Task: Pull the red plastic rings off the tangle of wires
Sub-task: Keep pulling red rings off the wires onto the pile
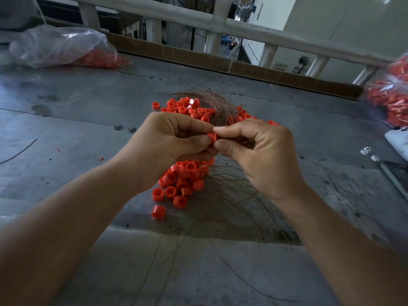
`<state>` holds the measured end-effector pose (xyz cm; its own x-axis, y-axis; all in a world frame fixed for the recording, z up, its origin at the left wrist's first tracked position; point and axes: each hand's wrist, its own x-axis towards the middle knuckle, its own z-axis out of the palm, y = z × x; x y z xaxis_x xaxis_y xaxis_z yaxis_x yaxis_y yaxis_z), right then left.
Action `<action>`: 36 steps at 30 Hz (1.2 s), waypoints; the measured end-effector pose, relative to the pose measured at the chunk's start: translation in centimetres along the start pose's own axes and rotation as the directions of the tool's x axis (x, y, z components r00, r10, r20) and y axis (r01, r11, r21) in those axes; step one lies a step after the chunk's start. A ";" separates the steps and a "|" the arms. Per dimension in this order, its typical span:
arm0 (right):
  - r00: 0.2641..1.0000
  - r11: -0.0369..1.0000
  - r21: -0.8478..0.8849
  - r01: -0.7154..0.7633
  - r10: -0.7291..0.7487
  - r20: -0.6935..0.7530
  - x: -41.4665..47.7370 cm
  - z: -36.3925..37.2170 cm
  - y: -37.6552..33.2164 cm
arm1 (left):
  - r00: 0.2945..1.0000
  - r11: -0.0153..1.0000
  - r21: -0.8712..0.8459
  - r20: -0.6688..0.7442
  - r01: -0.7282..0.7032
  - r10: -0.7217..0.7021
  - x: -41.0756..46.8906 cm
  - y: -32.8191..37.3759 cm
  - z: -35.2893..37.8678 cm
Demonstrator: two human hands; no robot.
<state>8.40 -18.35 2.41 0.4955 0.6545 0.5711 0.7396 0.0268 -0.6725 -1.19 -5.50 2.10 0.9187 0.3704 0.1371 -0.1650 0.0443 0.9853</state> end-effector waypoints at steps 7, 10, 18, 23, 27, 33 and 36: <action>1.000 1.000 -0.022 0.009 -0.009 -0.006 -0.2 -0.1 0.1 | 1.000 1.000 -0.001 0.014 0.004 -0.004 -0.2 0.2 0.2; 0.999 0.998 -0.039 0.039 -0.039 -0.008 -0.2 -0.2 0.0 | 1.000 0.999 -0.032 0.005 0.014 -0.013 -0.2 0.1 0.3; 0.998 0.998 -0.033 0.059 -0.059 -0.012 -0.1 -0.3 -0.2 | 0.999 0.997 -0.074 0.042 0.027 -0.024 -0.3 0.2 0.1; 0.997 0.996 -0.044 0.080 -0.081 -0.021 -0.1 -0.2 -0.1 | 1.000 0.997 -0.074 0.018 0.021 -0.020 -0.2 0.2 0.1; 0.993 0.990 -0.079 0.119 -0.120 -0.010 -0.1 -0.2 -0.1 | 1.000 1.000 -0.020 -0.009 -0.011 0.011 -0.3 0.1 0.3; 0.973 0.962 -0.148 0.229 -0.231 0.001 -0.2 -0.3 -0.2 | 1.000 0.999 -0.045 0.028 0.009 -0.008 -0.4 0.3 0.2; 0.984 0.983 -0.072 0.171 -0.174 -0.028 0.0 -0.4 -0.4 | 0.998 0.997 -0.073 0.057 0.016 -0.012 -0.4 0.4 0.3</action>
<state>8.30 -18.71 2.83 0.3721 0.6182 0.6924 0.8446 0.0839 -0.5288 -1.56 -5.91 2.45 0.9396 0.3162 0.1308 -0.1757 0.1178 0.9774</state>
